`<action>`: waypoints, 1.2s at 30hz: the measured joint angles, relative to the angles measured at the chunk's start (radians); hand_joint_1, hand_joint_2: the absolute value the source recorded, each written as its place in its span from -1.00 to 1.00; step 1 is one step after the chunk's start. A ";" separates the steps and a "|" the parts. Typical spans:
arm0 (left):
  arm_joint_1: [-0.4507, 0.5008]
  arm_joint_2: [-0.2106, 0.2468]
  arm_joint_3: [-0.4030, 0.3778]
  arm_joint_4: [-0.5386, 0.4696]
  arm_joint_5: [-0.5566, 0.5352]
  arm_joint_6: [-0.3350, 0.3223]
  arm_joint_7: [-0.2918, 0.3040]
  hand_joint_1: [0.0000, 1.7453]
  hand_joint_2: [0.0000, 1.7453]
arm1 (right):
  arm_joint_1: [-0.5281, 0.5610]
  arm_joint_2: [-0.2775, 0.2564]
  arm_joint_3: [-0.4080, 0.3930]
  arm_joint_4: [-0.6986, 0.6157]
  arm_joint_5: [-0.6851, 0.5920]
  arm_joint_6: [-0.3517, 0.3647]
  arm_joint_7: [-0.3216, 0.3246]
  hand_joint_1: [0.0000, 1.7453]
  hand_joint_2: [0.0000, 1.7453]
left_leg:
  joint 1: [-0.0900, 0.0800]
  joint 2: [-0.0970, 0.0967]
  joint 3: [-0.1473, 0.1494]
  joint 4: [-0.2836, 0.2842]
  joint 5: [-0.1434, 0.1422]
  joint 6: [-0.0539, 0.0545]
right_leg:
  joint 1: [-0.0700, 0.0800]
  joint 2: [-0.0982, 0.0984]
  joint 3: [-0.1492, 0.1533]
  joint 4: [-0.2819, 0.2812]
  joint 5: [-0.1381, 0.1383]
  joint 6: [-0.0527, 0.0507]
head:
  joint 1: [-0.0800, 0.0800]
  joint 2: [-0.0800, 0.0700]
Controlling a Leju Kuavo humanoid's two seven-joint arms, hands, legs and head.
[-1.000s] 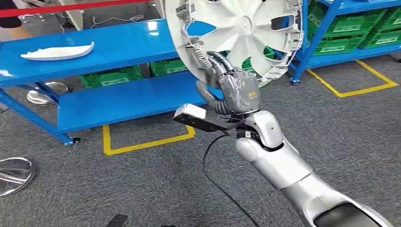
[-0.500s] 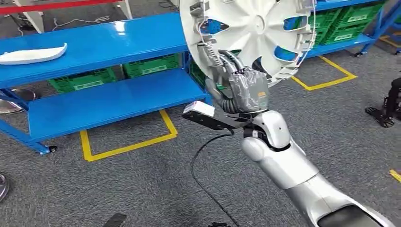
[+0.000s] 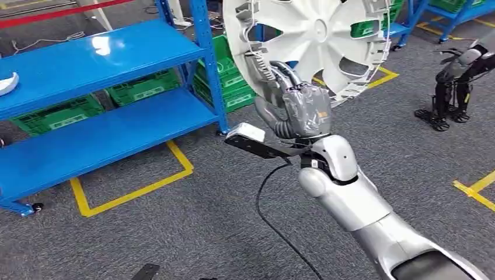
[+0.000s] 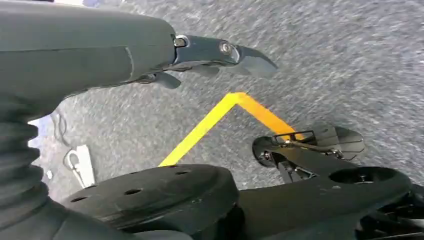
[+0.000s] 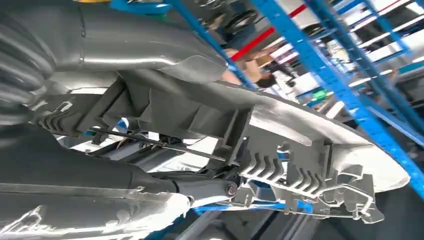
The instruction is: Take the parts from the cabinet and place them on the table.
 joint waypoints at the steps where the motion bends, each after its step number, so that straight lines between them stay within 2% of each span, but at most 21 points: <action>1: -0.001 0.000 0.000 0.000 0.000 0.000 0.000 -1.00 1.00 | 0.000 0.000 0.000 0.000 0.000 0.000 0.000 1.00 1.00 | 0.002 -0.003 0.030 -0.069 0.049 0.001 | -0.002 0.012 0.000 0.001 0.001 0.002 | 0.000 0.000; 2: -0.001 0.000 0.000 0.000 0.000 0.000 0.000 -1.00 1.00 | -0.002 0.000 0.000 0.000 0.000 0.000 0.000 1.00 1.00 | 0.004 -0.016 0.069 -0.155 0.097 0.001 | -0.004 0.025 0.000 0.003 0.001 0.006 | 0.000 0.000; 3: 0.000 0.000 0.000 0.000 0.000 0.000 0.000 -1.00 1.00 | -0.004 0.000 0.000 0.000 0.001 0.000 0.000 1.00 1.00 | 0.011 -0.060 0.098 -0.222 0.121 0.000 | -0.006 0.035 -0.003 0.003 0.001 0.013 | 0.000 0.000; 4: 0.001 0.000 0.000 0.000 0.000 0.000 0.000 -1.00 1.00 | -0.007 0.000 0.000 0.000 0.001 0.000 0.000 1.00 1.00 | 0.016 -0.077 0.115 -0.254 0.107 0.002 | 0.001 0.047 -0.012 0.014 -0.001 0.021 | -0.002 0.000; 8: -0.002 -0.002 0.000 0.000 -0.003 0.000 0.000 -1.00 1.00 | -0.002 -0.001 -0.003 0.000 0.000 0.000 0.000 1.00 1.00 | 0.014 -0.042 0.111 -0.259 0.108 0.027 | -0.007 0.073 -0.025 0.001 0.015 0.045 | -0.003 0.000; 10: -0.005 -0.002 -0.001 0.000 -0.006 0.000 0.000 -1.00 1.00 | -0.005 -0.002 -0.006 0.000 0.001 0.000 0.000 1.00 1.00 | 0.013 -0.028 0.112 -0.260 0.109 0.036 | 0.001 -0.016 -0.056 0.063 -0.028 0.056 | 0.018 0.000; 12: -0.001 -0.002 -0.001 0.000 -0.007 -0.001 0.000 -1.00 1.00 | -0.005 -0.002 -0.007 0.000 0.003 0.000 -0.001 1.00 1.00 | 0.012 -0.007 0.113 -0.260 0.106 0.040 | 0.001 -0.044 -0.132 0.230 -0.105 0.063 | 0.018 0.000; 14: 0.001 -0.002 -0.001 0.000 -0.007 -0.001 0.000 -1.00 1.00 | -0.002 -0.003 -0.007 0.001 0.002 0.000 0.000 1.00 1.00 | 0.012 0.016 0.114 -0.260 0.105 0.042 | -0.002 -0.049 -0.175 0.319 -0.124 0.065 | 0.019 0.000; 15: 0.001 -0.002 -0.001 0.000 -0.007 -0.001 0.000 -1.00 1.00 | -0.002 -0.004 -0.008 0.003 0.002 0.000 0.002 1.00 1.00 | 0.012 0.025 0.116 -0.259 0.104 0.041 | -0.002 -0.050 -0.159 0.290 -0.100 0.064 | 0.018 0.000; 17: 0.000 -0.003 -0.001 0.000 -0.007 -0.001 0.000 -1.00 1.00 | -0.003 -0.004 -0.008 0.003 0.002 0.000 0.003 1.00 1.00 | 0.012 0.044 0.123 -0.259 0.099 0.036 | -0.002 -0.065 -0.073 0.131 -0.023 0.060 | 0.019 0.000; 18: -0.001 -0.004 -0.001 0.000 -0.007 -0.001 0.000 -1.00 1.00 | -0.004 -0.004 -0.008 0.003 0.003 0.000 0.003 1.00 1.00 | 0.008 0.053 0.129 -0.259 0.094 0.030 | 0.000 -0.107 -0.020 0.038 0.008 0.057 | 0.019 0.000; 19: -0.001 -0.004 -0.001 0.000 -0.007 -0.001 0.000 -1.00 1.00 | -0.008 -0.004 -0.008 0.003 0.003 0.000 0.002 1.00 1.00 | -0.002 0.061 0.128 -0.255 0.090 0.023 | 0.013 -0.124 -0.002 0.013 -0.010 0.055 | 0.021 0.000; 20: -0.001 -0.003 -0.001 0.000 -0.007 -0.001 0.000 -1.00 1.00 | -0.008 -0.003 -0.008 0.003 0.003 -0.001 0.001 1.00 1.00 | -0.003 0.068 0.129 -0.257 0.091 0.019 | 0.009 -0.112 -0.007 0.015 -0.006 0.039 | 0.016 0.000; 23: -0.002 -0.003 -0.001 0.000 -0.007 -0.001 0.001 -1.00 1.00 | -0.003 -0.006 -0.013 0.004 0.002 -0.001 0.005 1.00 1.00 | -0.002 0.098 0.138 -0.265 0.092 0.004 | 0.011 -0.078 -0.018 0.014 -0.003 0.020 | 0.018 0.000; 26: -0.004 -0.002 -0.002 0.000 -0.007 -0.001 0.002 -1.00 1.00 | -0.004 -0.007 -0.016 0.003 0.003 -0.001 0.005 1.00 1.00 | 0.001 0.015 0.091 -0.158 0.013 -0.001 | 0.002 -0.052 -0.015 0.004 0.006 0.001 | 0.010 0.000; 28: -0.001 -0.003 -0.002 0.000 -0.007 -0.001 0.003 -1.00 1.00 | -0.001 -0.007 -0.016 0.005 0.005 -0.001 0.005 1.00 1.00 | -0.001 -0.001 0.009 0.008 -0.054 0.000 | 0.003 -0.027 -0.015 0.004 0.006 -0.003 | 0.009 0.000; 29: 0.001 -0.003 -0.001 0.000 -0.007 -0.001 0.004 -1.00 1.00 | 0.001 -0.007 -0.016 0.008 0.005 0.000 0.005 1.00 1.00 | -0.003 -0.002 -0.013 0.046 -0.057 0.001 | 0.003 -0.017 -0.015 0.004 0.006 -0.003 | 0.008 0.000; 31: -0.001 -0.003 -0.001 0.000 -0.007 -0.001 0.004 -1.00 1.00 | 0.006 -0.007 -0.016 0.009 0.005 0.000 0.006 1.00 1.00 | -0.004 -0.003 0.006 -0.012 0.009 0.005 | 0.003 0.008 -0.015 0.004 0.008 -0.002 | 0.008 0.000; 33: -0.002 -0.003 -0.001 0.000 -0.007 -0.001 0.006 -1.00 1.00 | 0.005 -0.007 -0.016 0.009 0.005 0.000 0.006 1.00 1.00 | -0.003 -0.027 0.087 -0.184 0.103 0.014 | 0.002 0.033 -0.015 0.005 0.011 0.003 | 0.008 0.000; 34: -0.002 -0.001 -0.001 0.000 -0.007 -0.001 0.006 -1.00 1.00 | 0.003 -0.007 -0.016 0.008 0.006 0.000 0.005 1.00 1.00 | -0.001 -0.080 0.112 -0.239 0.107 0.021 | 0.003 0.042 -0.019 0.007 0.013 0.008 | 0.009 0.000; 36: -0.003 -0.002 -0.001 0.000 -0.007 -0.001 0.006 -1.00 1.00 | 0.001 -0.007 -0.016 0.008 0.006 -0.001 0.005 1.00 1.00 | 0.000 -0.072 0.118 -0.261 0.098 0.020 | 0.000 0.059 -0.031 0.006 0.019 0.021 | 0.010 0.000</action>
